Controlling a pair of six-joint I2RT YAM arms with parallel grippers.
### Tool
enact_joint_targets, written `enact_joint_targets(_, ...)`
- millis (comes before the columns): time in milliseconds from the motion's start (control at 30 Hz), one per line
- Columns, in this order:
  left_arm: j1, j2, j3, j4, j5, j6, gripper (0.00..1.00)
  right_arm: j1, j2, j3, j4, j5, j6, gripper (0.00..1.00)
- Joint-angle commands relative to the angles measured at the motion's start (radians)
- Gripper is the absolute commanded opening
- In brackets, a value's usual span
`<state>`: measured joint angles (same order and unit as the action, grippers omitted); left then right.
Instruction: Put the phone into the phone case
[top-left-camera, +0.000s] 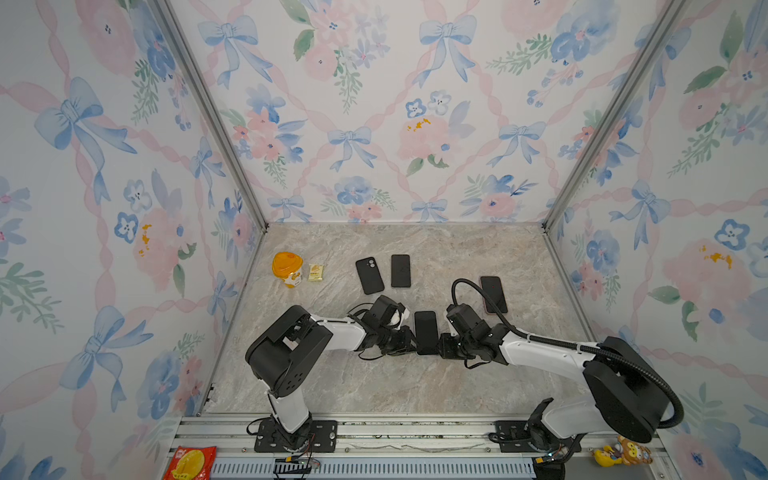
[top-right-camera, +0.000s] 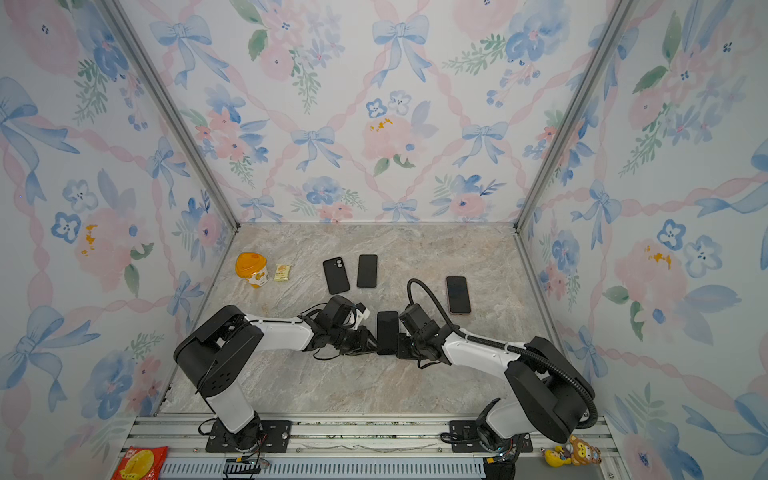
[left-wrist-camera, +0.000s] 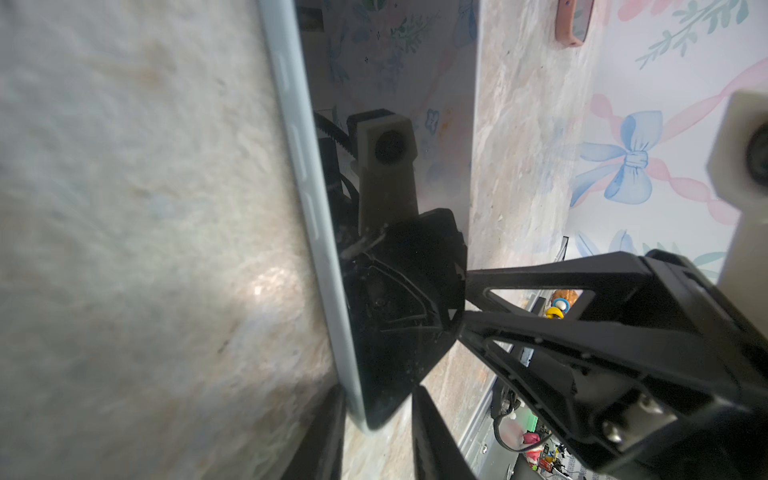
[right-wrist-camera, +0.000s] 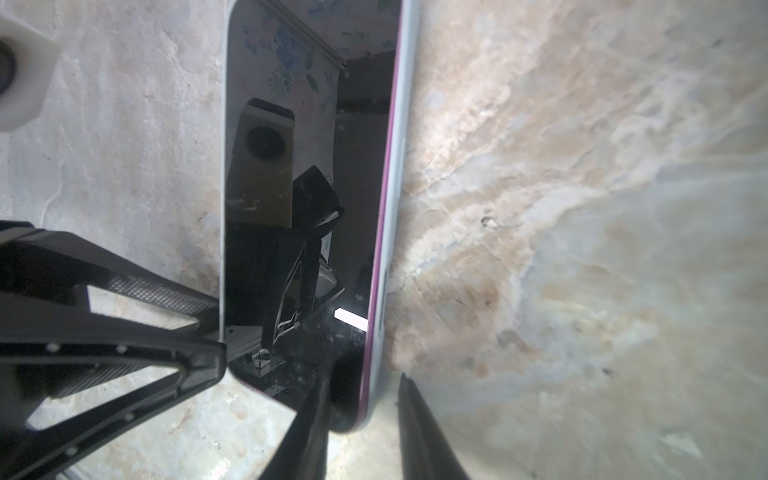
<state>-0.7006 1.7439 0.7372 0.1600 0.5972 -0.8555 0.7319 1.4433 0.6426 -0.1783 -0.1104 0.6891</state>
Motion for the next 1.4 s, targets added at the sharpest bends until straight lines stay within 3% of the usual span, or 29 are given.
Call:
enact_joint_targets(0, -0.011, -0.003, -0.009, -0.076, -0.010, 0.024, 0.34, -0.011, 0.022, -0.012, 0.025, -0.027, 0.009, 0.31)
enact_joint_targets(333, -0.016, 0.006, -0.009, -0.076, 0.007, 0.027, 0.53, -0.012, 0.029, -0.024, 0.046, -0.039, 0.024, 0.31)
enact_joint_targets(1167, -0.026, 0.014, 0.027, -0.076, -0.003, 0.022, 0.51, -0.011, 0.034, -0.033, 0.047, -0.046, 0.033, 0.21)
enact_joint_targets(1267, -0.022, -0.004, 0.041, -0.120, -0.032, 0.040, 0.51, -0.012, -0.028, -0.008, -0.030, -0.006, 0.027, 0.23)
enact_joint_targets(1367, 0.003, -0.020, 0.065, -0.186, -0.067, 0.072, 0.50, -0.009, -0.073, 0.025, -0.092, 0.063, 0.058, 0.36)
